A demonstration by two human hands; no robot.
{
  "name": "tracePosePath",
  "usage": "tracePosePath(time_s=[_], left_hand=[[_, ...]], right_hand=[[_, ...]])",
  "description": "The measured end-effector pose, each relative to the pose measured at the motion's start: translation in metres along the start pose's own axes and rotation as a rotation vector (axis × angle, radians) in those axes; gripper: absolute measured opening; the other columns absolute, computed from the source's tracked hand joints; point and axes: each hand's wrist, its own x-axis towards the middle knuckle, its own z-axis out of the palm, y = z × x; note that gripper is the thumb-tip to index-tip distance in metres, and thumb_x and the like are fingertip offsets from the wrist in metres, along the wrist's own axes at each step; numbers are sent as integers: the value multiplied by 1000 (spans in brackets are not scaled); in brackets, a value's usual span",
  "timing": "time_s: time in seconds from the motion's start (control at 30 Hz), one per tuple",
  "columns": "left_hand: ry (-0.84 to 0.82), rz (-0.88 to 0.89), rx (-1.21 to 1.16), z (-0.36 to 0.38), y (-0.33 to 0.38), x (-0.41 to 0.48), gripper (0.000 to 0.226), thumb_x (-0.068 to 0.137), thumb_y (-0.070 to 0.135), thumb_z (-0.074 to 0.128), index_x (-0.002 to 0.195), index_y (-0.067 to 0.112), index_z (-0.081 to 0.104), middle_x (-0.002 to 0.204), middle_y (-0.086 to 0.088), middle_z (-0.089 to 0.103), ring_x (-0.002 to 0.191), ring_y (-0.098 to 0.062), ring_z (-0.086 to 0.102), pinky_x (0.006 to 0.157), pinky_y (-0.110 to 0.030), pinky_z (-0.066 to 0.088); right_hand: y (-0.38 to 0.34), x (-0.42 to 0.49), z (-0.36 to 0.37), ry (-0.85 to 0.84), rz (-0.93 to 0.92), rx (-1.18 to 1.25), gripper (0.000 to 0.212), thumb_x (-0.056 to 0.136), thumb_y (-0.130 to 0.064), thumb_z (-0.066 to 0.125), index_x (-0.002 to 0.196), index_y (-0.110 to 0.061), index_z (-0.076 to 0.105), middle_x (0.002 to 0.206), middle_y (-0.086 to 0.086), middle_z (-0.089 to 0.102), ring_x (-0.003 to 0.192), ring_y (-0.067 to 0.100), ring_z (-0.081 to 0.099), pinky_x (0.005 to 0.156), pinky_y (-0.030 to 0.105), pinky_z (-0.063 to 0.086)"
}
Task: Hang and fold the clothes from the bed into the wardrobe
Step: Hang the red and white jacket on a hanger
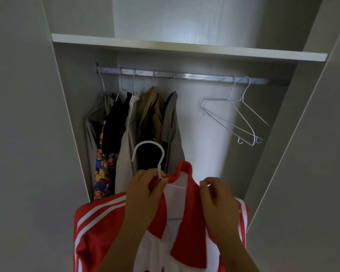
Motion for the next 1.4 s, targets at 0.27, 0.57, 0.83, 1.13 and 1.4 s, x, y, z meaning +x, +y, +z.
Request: tracePosePath(time_s=[0.27,0.57,0.83,1.13,1.4], left_hand=[[-168,204,-33,-1,10,0,30,80,7,68,83,32,54,83,20,53,90,10,51,79,-1,36],[-242,114,236,-33,-21,14,18,86,12,61,100,22,61,93,16,55,88,-3,54,85,-10,39],[-372,221,203,-24,-1,17,32,89,42,54,115,24,61,111,16,51,100,2,49,92,-19,41],[-348,316,261,-2,16,10,35,84,55,48,92,26,66,77,14,63,67,4,50,59,-3,32],[-107,343,305,-8,20,5,38,84,37,44,86,10,70,82,-2,67,67,-13,64,66,-12,42]], right_hand=[[1,7,7,-290,34,-495,50,98,-48,22,96,-25,67,89,-4,69,82,12,63,81,24,45],[22,25,-22,79,376,-98,49,96,-36,42,61,-8,63,54,0,53,58,17,54,59,28,34],[21,29,-28,154,366,-59,50,95,-34,44,65,1,64,57,7,56,56,21,53,64,31,40],[3,22,-29,73,152,-112,49,95,-33,47,68,5,64,63,15,63,61,27,58,87,45,47],[21,19,-44,203,114,-183,40,94,-24,49,62,-1,57,54,6,53,62,32,55,89,47,44]])
